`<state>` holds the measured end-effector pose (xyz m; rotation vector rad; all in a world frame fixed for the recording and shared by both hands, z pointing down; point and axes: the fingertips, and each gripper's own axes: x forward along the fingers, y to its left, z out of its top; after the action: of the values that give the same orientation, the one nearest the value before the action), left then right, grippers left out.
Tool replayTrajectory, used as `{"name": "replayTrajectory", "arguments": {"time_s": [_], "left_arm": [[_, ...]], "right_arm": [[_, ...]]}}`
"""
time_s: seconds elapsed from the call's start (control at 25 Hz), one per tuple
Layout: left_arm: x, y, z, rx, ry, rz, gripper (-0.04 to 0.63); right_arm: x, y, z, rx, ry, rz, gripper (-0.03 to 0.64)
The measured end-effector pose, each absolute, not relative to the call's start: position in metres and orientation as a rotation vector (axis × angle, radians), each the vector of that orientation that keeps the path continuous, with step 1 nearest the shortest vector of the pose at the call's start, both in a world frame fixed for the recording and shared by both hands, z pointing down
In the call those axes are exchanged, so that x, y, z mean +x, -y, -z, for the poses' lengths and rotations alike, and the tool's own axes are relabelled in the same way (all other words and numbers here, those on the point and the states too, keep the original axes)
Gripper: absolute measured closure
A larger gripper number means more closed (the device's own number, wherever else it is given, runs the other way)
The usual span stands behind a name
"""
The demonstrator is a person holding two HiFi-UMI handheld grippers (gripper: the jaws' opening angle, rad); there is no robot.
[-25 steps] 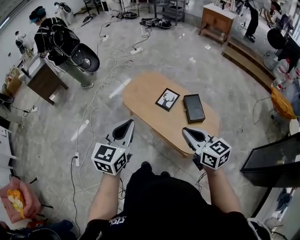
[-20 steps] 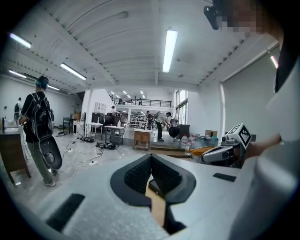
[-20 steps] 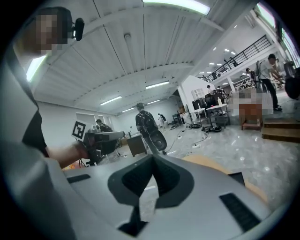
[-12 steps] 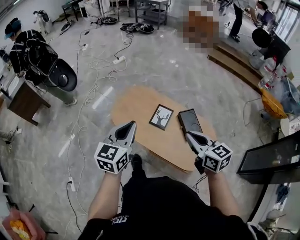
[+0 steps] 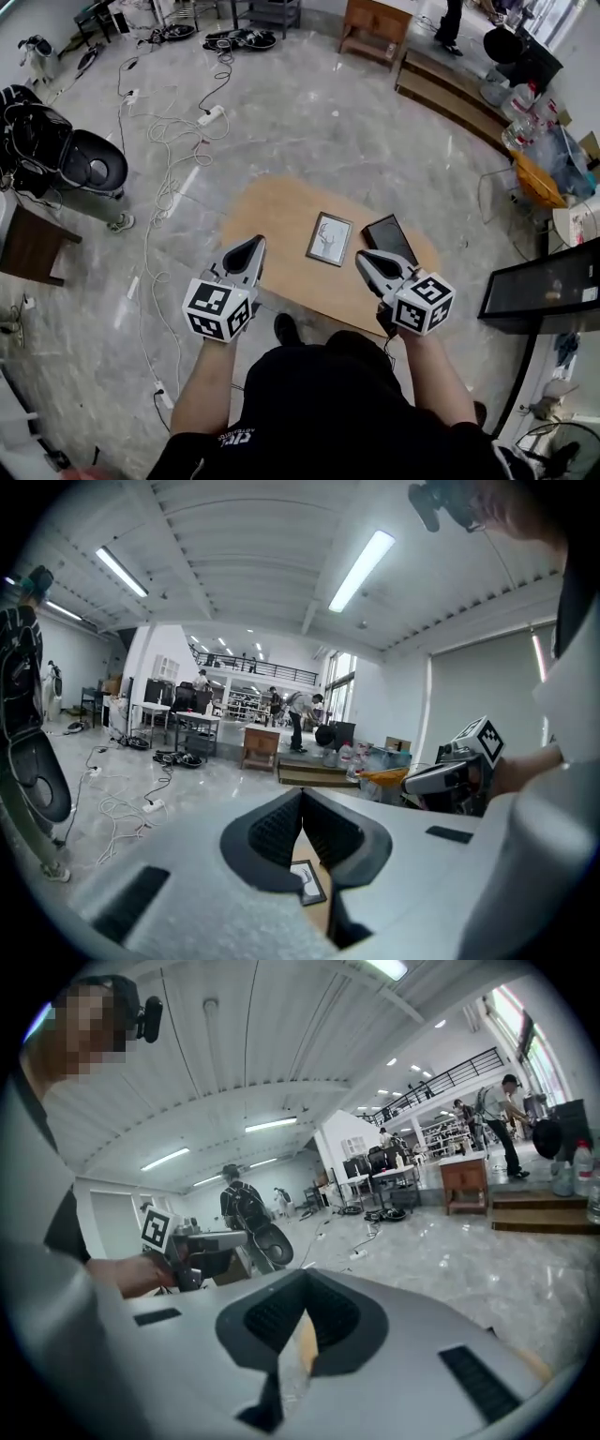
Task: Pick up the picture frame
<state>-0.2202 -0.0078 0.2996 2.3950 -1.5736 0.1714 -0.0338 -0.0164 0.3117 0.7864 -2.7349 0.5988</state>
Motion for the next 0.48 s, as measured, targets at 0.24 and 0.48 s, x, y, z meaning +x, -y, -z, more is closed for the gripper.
{"name": "replayTrajectory", "arguments": {"time_s": [0.24,0.48], "left_arm": [[-0.207,0.051,-0.31,2.441,1.446,-0.197,0.586],[-0.172,0.085,-0.301,2.493,1.376,-0.22,0.586]], "right_arm": [[-0.009,0.039,-0.326,0.943,2.664,-0.659,0.612],[0.034,0.069,-0.324,1.068,2.648,-0.678,0.611]]}}
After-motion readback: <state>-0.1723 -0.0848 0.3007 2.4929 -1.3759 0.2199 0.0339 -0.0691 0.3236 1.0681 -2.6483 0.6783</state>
